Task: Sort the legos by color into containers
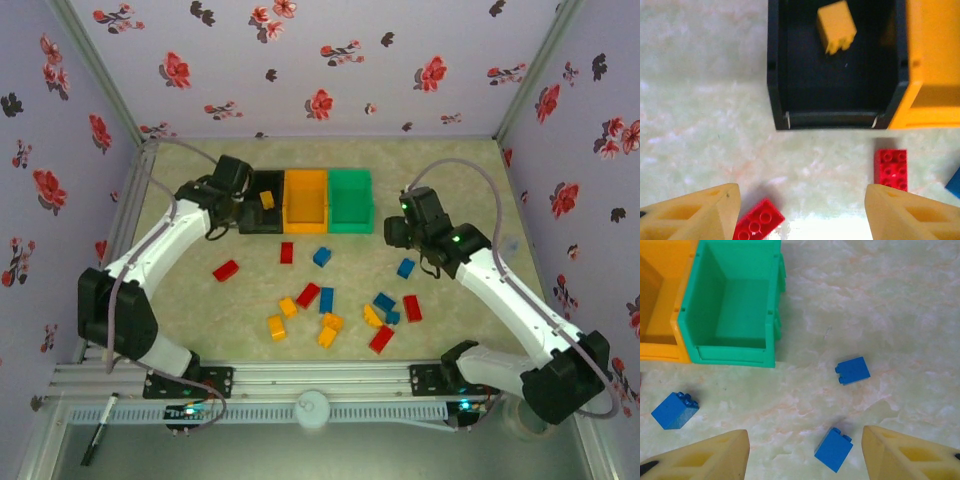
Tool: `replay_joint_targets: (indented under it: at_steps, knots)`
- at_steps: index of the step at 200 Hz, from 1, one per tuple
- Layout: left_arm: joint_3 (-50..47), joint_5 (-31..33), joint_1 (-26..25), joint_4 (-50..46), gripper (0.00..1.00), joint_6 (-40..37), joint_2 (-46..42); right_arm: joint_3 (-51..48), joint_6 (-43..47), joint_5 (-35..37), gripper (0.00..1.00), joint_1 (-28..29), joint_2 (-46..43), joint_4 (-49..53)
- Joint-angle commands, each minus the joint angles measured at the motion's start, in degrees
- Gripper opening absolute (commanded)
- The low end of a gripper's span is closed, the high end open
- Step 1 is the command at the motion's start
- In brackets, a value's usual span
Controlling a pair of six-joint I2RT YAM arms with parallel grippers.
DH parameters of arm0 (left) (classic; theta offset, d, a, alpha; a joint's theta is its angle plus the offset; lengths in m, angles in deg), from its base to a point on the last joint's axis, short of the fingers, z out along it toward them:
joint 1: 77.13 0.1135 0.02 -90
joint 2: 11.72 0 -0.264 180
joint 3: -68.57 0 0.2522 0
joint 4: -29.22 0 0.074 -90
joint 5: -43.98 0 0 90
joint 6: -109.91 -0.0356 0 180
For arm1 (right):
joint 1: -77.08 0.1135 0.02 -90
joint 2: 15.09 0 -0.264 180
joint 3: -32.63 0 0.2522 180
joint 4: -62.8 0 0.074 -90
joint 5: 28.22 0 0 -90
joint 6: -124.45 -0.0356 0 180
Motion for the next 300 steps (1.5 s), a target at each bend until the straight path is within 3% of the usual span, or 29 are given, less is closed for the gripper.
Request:
replay_joint_targets:
  at_steps: [1,79,114,146,205,265,300]
  knots:
    - [-5.2,3.2,-0.3,-0.8,0.67,4.1,-2.0,2.0,-1.4,-0.8,0.62,1.0,1.1,-1.8]
    - [-12.0,3.4,-1.3,-2.4,0.70,5.0,-1.2,0.8,-2.7,-2.9,0.63,2.3,3.3,-4.2]
    - [-12.6,2.1,-2.1,-0.7,0.70,5.1,-1.5,-0.9,-6.1,-5.4,0.63,5.9,8.4,-9.5]
    - [-12.0,2.0,-3.5,-0.5,0.70,4.9,-2.2,-1.0,-12.9,-5.8,0.67,10.2,15.8,-15.8]
    - [-12.5,2.0,-4.5,-0.6,0.70,4.9,-5.9,1.2,-29.6,1.2,0.72,16.2,28.2,-24.2]
    - [-14.1,2.0,-5.0,-0.4,0.70,4.8,-10.1,5.8,-35.4,2.2,0.72,17.8,35.6,-23.5]
    - [-14.5,2.0,-5.3,-0.2,0.70,5.4,-11.1,8.5,-37.2,2.3,0.65,18.4,39.6,-22.5]
